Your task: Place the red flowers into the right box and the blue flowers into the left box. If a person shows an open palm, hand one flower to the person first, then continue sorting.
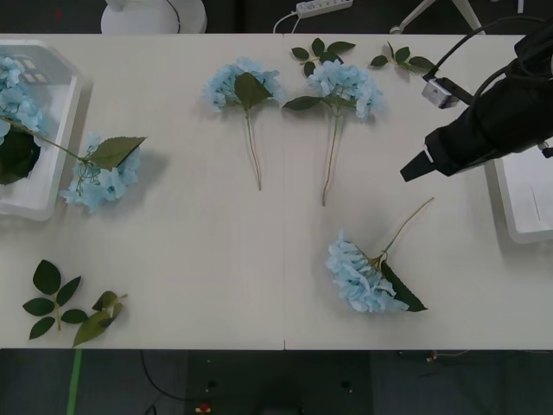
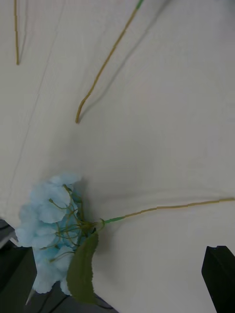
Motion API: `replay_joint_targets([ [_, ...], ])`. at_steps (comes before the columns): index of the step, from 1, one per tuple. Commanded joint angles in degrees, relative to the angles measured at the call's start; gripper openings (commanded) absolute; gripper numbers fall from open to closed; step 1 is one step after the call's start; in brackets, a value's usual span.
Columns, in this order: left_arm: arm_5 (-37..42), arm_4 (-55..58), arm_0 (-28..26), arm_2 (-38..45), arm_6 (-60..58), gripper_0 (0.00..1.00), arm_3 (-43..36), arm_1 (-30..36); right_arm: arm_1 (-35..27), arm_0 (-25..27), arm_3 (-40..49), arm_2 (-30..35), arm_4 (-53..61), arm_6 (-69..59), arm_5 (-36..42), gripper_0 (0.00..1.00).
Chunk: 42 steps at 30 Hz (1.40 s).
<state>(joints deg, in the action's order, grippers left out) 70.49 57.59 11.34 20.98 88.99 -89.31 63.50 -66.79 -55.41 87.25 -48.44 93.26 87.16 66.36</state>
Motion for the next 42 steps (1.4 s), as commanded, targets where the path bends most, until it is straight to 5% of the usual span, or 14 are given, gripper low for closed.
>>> replay_joint_targets([
  [1, 7.5, 4.5, -0.3, 2.7, 0.7, 0.79, -7.2, 3.2, -2.5, 0.1, 0.7, 1.5, -1.3, -49.9, 0.4, 1.00],
  [11, 27.2, 5.8, 10.1, -6.2, -5.9, 0.79, -20.3, 5.0, -2.0, 0.1, 4.9, 3.5, -1.9, -108.3, 0.6, 1.00],
  [22, 39.1, -13.5, 27.1, -30.5, -8.4, 0.79, -30.7, 0.8, 2.3, 0.1, 6.0, 3.7, -3.2, -136.0, -3.6, 1.00],
  [28, 38.3, -28.9, 35.9, -48.8, -1.4, 0.84, -25.8, -4.1, 4.4, 0.2, 5.4, 3.7, -9.9, -150.8, -4.1, 1.00],
  [42, 25.8, -29.6, 48.3, -65.3, 17.5, 0.94, -4.2, -9.8, 5.6, 6.1, 2.7, 3.8, -17.5, -161.3, -4.0, 1.00],
])
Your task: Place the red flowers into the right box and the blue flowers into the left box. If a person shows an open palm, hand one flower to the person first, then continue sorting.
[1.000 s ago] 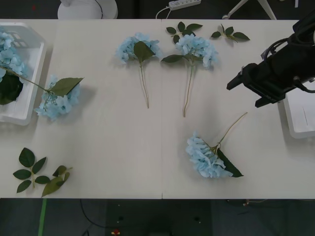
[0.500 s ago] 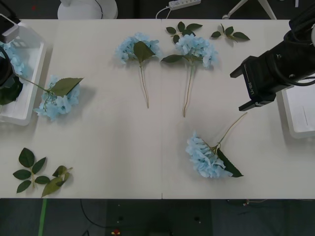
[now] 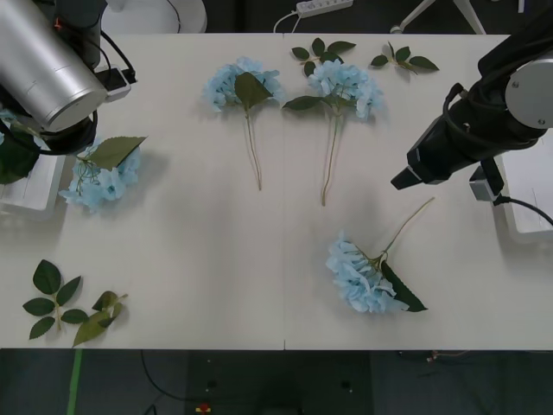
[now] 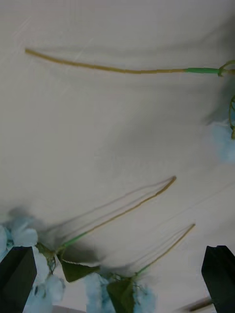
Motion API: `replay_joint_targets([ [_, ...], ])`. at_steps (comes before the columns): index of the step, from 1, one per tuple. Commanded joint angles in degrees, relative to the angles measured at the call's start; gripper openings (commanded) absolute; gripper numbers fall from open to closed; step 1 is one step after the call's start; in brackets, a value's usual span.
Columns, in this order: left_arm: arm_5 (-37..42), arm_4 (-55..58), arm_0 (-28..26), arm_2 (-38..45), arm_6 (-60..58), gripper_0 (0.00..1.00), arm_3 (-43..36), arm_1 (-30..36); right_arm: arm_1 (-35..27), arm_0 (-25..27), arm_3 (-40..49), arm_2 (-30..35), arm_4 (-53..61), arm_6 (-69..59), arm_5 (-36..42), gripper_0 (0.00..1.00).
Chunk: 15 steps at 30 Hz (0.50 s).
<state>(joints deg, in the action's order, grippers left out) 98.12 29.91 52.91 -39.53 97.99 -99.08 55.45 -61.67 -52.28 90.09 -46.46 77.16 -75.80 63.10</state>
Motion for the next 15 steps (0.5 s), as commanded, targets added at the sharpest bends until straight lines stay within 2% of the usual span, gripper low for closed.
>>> replay_joint_targets([
  [1, -2.6, -2.8, 7.3, -6.1, 10.0, 0.95, 7.2, -2.1, 0.4, 3.4, -0.2, 1.9, -1.6, 1.6, -1.0, 1.00],
  [8, -11.0, -5.0, 11.2, -16.5, 19.4, 0.98, 17.1, -4.5, -1.3, 6.0, 0.0, 1.9, -1.9, 1.6, -0.1, 1.00],
  [15, -12.0, -4.9, 12.9, -22.0, 26.5, 1.00, 23.4, -5.7, -1.1, 9.7, -0.1, 3.3, -3.5, 1.7, -1.8, 1.00],
])
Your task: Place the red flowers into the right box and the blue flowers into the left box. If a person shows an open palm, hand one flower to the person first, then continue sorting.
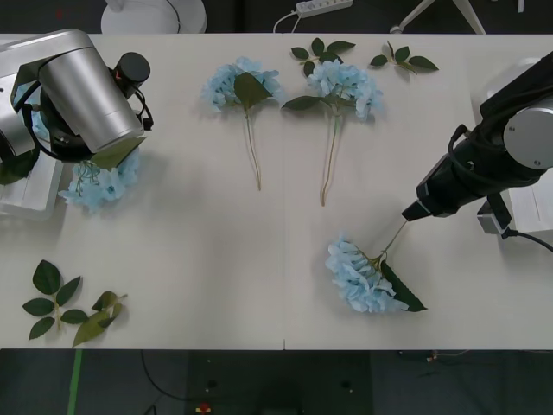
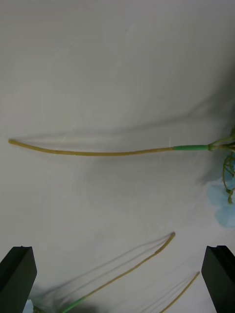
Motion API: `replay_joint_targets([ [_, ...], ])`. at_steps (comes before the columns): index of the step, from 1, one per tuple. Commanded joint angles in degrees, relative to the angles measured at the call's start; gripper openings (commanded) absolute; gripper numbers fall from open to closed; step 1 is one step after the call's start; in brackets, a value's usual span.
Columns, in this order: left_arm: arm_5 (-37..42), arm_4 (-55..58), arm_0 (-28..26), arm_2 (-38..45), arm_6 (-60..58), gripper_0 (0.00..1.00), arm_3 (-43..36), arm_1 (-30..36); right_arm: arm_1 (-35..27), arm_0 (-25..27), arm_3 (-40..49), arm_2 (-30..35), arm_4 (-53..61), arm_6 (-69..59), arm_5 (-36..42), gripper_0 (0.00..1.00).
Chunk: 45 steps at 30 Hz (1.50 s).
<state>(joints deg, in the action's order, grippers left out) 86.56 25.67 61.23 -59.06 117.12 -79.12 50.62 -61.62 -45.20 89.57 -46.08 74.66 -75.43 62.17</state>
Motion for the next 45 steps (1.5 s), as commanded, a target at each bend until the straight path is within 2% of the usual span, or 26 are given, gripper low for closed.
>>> replay_joint_targets([
  [1, -0.3, 0.0, 5.0, -3.0, 8.8, 1.00, 4.1, -0.9, -1.0, 3.4, 0.3, 3.5, -1.3, 1.3, -0.9, 1.00],
  [8, -1.5, 2.9, 5.6, -3.6, 15.0, 1.00, 9.0, -1.5, 2.8, 8.2, 0.2, 7.7, -9.5, 1.2, -0.5, 1.00],
  [16, -5.4, 6.9, 5.5, -6.5, 21.0, 1.00, 14.3, -2.8, 7.2, 8.3, -4.0, 10.0, -12.0, 1.1, 2.3, 1.00],
  [23, -4.4, 6.8, 5.4, -7.0, 21.4, 1.00, 18.3, -6.2, 11.6, 8.5, -6.8, 12.4, -14.9, 1.2, 5.2, 1.00],
  [33, -3.8, 4.1, 5.7, -8.4, 22.1, 1.00, 23.5, -8.5, 17.1, 11.5, -6.7, 16.6, -22.4, 1.1, 8.7, 1.00],
  [35, -3.8, 4.0, 5.7, -8.4, 22.4, 0.91, 23.9, -8.5, 18.0, 12.1, -6.4, 17.4, -23.9, 1.1, 9.4, 1.00],
  [38, -3.6, 4.0, 5.6, -8.4, 22.6, 0.72, 24.3, -8.5, 19.6, 12.3, -6.4, 18.2, -25.8, 1.1, 10.2, 1.00],
  [41, -3.6, 4.2, 5.7, -8.4, 22.7, 0.37, 24.5, -8.5, 20.9, 12.8, -6.4, 19.3, -27.3, 1.1, 11.1, 1.00],
  [42, -3.6, 4.2, 5.6, -8.4, 22.7, 0.29, 24.5, -8.5, 21.3, 12.9, -6.4, 19.5, -27.7, 1.1, 11.4, 1.00],
  [43, -3.7, 4.3, 5.7, -8.4, 22.7, 0.13, 24.6, -8.5, 21.9, 12.9, -6.4, 20.2, -28.2, 1.1, 11.7, 1.00],
  [45, -3.7, 4.4, 5.7, -8.4, 22.7, 0.03, 24.7, -8.5, 22.3, 13.0, -6.4, 20.9, -28.5, 1.1, 12.4, 1.00],
])
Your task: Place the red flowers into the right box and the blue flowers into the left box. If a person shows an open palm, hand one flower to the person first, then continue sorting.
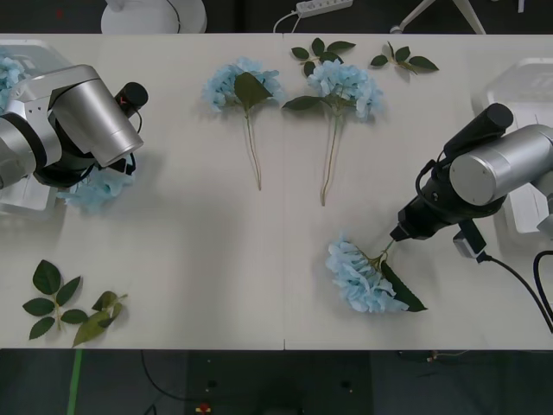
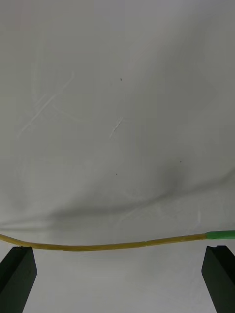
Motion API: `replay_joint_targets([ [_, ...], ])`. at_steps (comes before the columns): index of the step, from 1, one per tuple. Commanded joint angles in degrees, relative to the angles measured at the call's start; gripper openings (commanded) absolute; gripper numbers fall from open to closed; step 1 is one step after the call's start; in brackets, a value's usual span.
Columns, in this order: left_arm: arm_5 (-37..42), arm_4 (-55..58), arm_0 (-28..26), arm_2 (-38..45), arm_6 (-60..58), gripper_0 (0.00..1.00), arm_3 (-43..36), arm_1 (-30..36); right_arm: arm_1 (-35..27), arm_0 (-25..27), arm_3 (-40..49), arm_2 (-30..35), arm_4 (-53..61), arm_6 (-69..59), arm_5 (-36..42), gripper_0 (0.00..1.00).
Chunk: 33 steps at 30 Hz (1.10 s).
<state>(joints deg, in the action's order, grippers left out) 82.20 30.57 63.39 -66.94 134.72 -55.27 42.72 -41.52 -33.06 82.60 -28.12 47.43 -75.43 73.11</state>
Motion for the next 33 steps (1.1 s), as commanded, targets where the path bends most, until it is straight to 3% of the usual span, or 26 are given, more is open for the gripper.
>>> replay_joint_targets([
  [1, 0.8, -0.4, 3.5, -0.5, 5.1, 0.00, 1.1, -0.6, 3.2, 0.9, 0.5, 3.9, -1.6, 1.1, 2.1, 1.00],
  [9, 0.6, -0.2, 3.5, -0.5, 4.9, 0.00, 1.7, -0.6, 7.9, 1.2, 0.5, 9.1, -6.8, 1.1, 7.3, 1.00],
  [14, 0.6, -0.8, 3.4, 3.6, 3.8, 0.00, 1.7, 0.3, 9.8, 2.6, 1.2, 10.0, -11.1, 1.1, 7.4, 1.00],
  [25, 4.3, 0.8, 1.9, 28.0, -14.0, 0.00, -8.5, 9.4, 14.6, 10.2, 10.8, 13.2, -21.7, 1.1, 9.9, 1.00],
  [33, 15.8, -10.8, -10.9, 56.7, -21.5, 0.00, -24.6, 14.7, 16.1, 10.4, 11.0, 14.8, -24.1, 1.1, 12.4, 1.00],
])
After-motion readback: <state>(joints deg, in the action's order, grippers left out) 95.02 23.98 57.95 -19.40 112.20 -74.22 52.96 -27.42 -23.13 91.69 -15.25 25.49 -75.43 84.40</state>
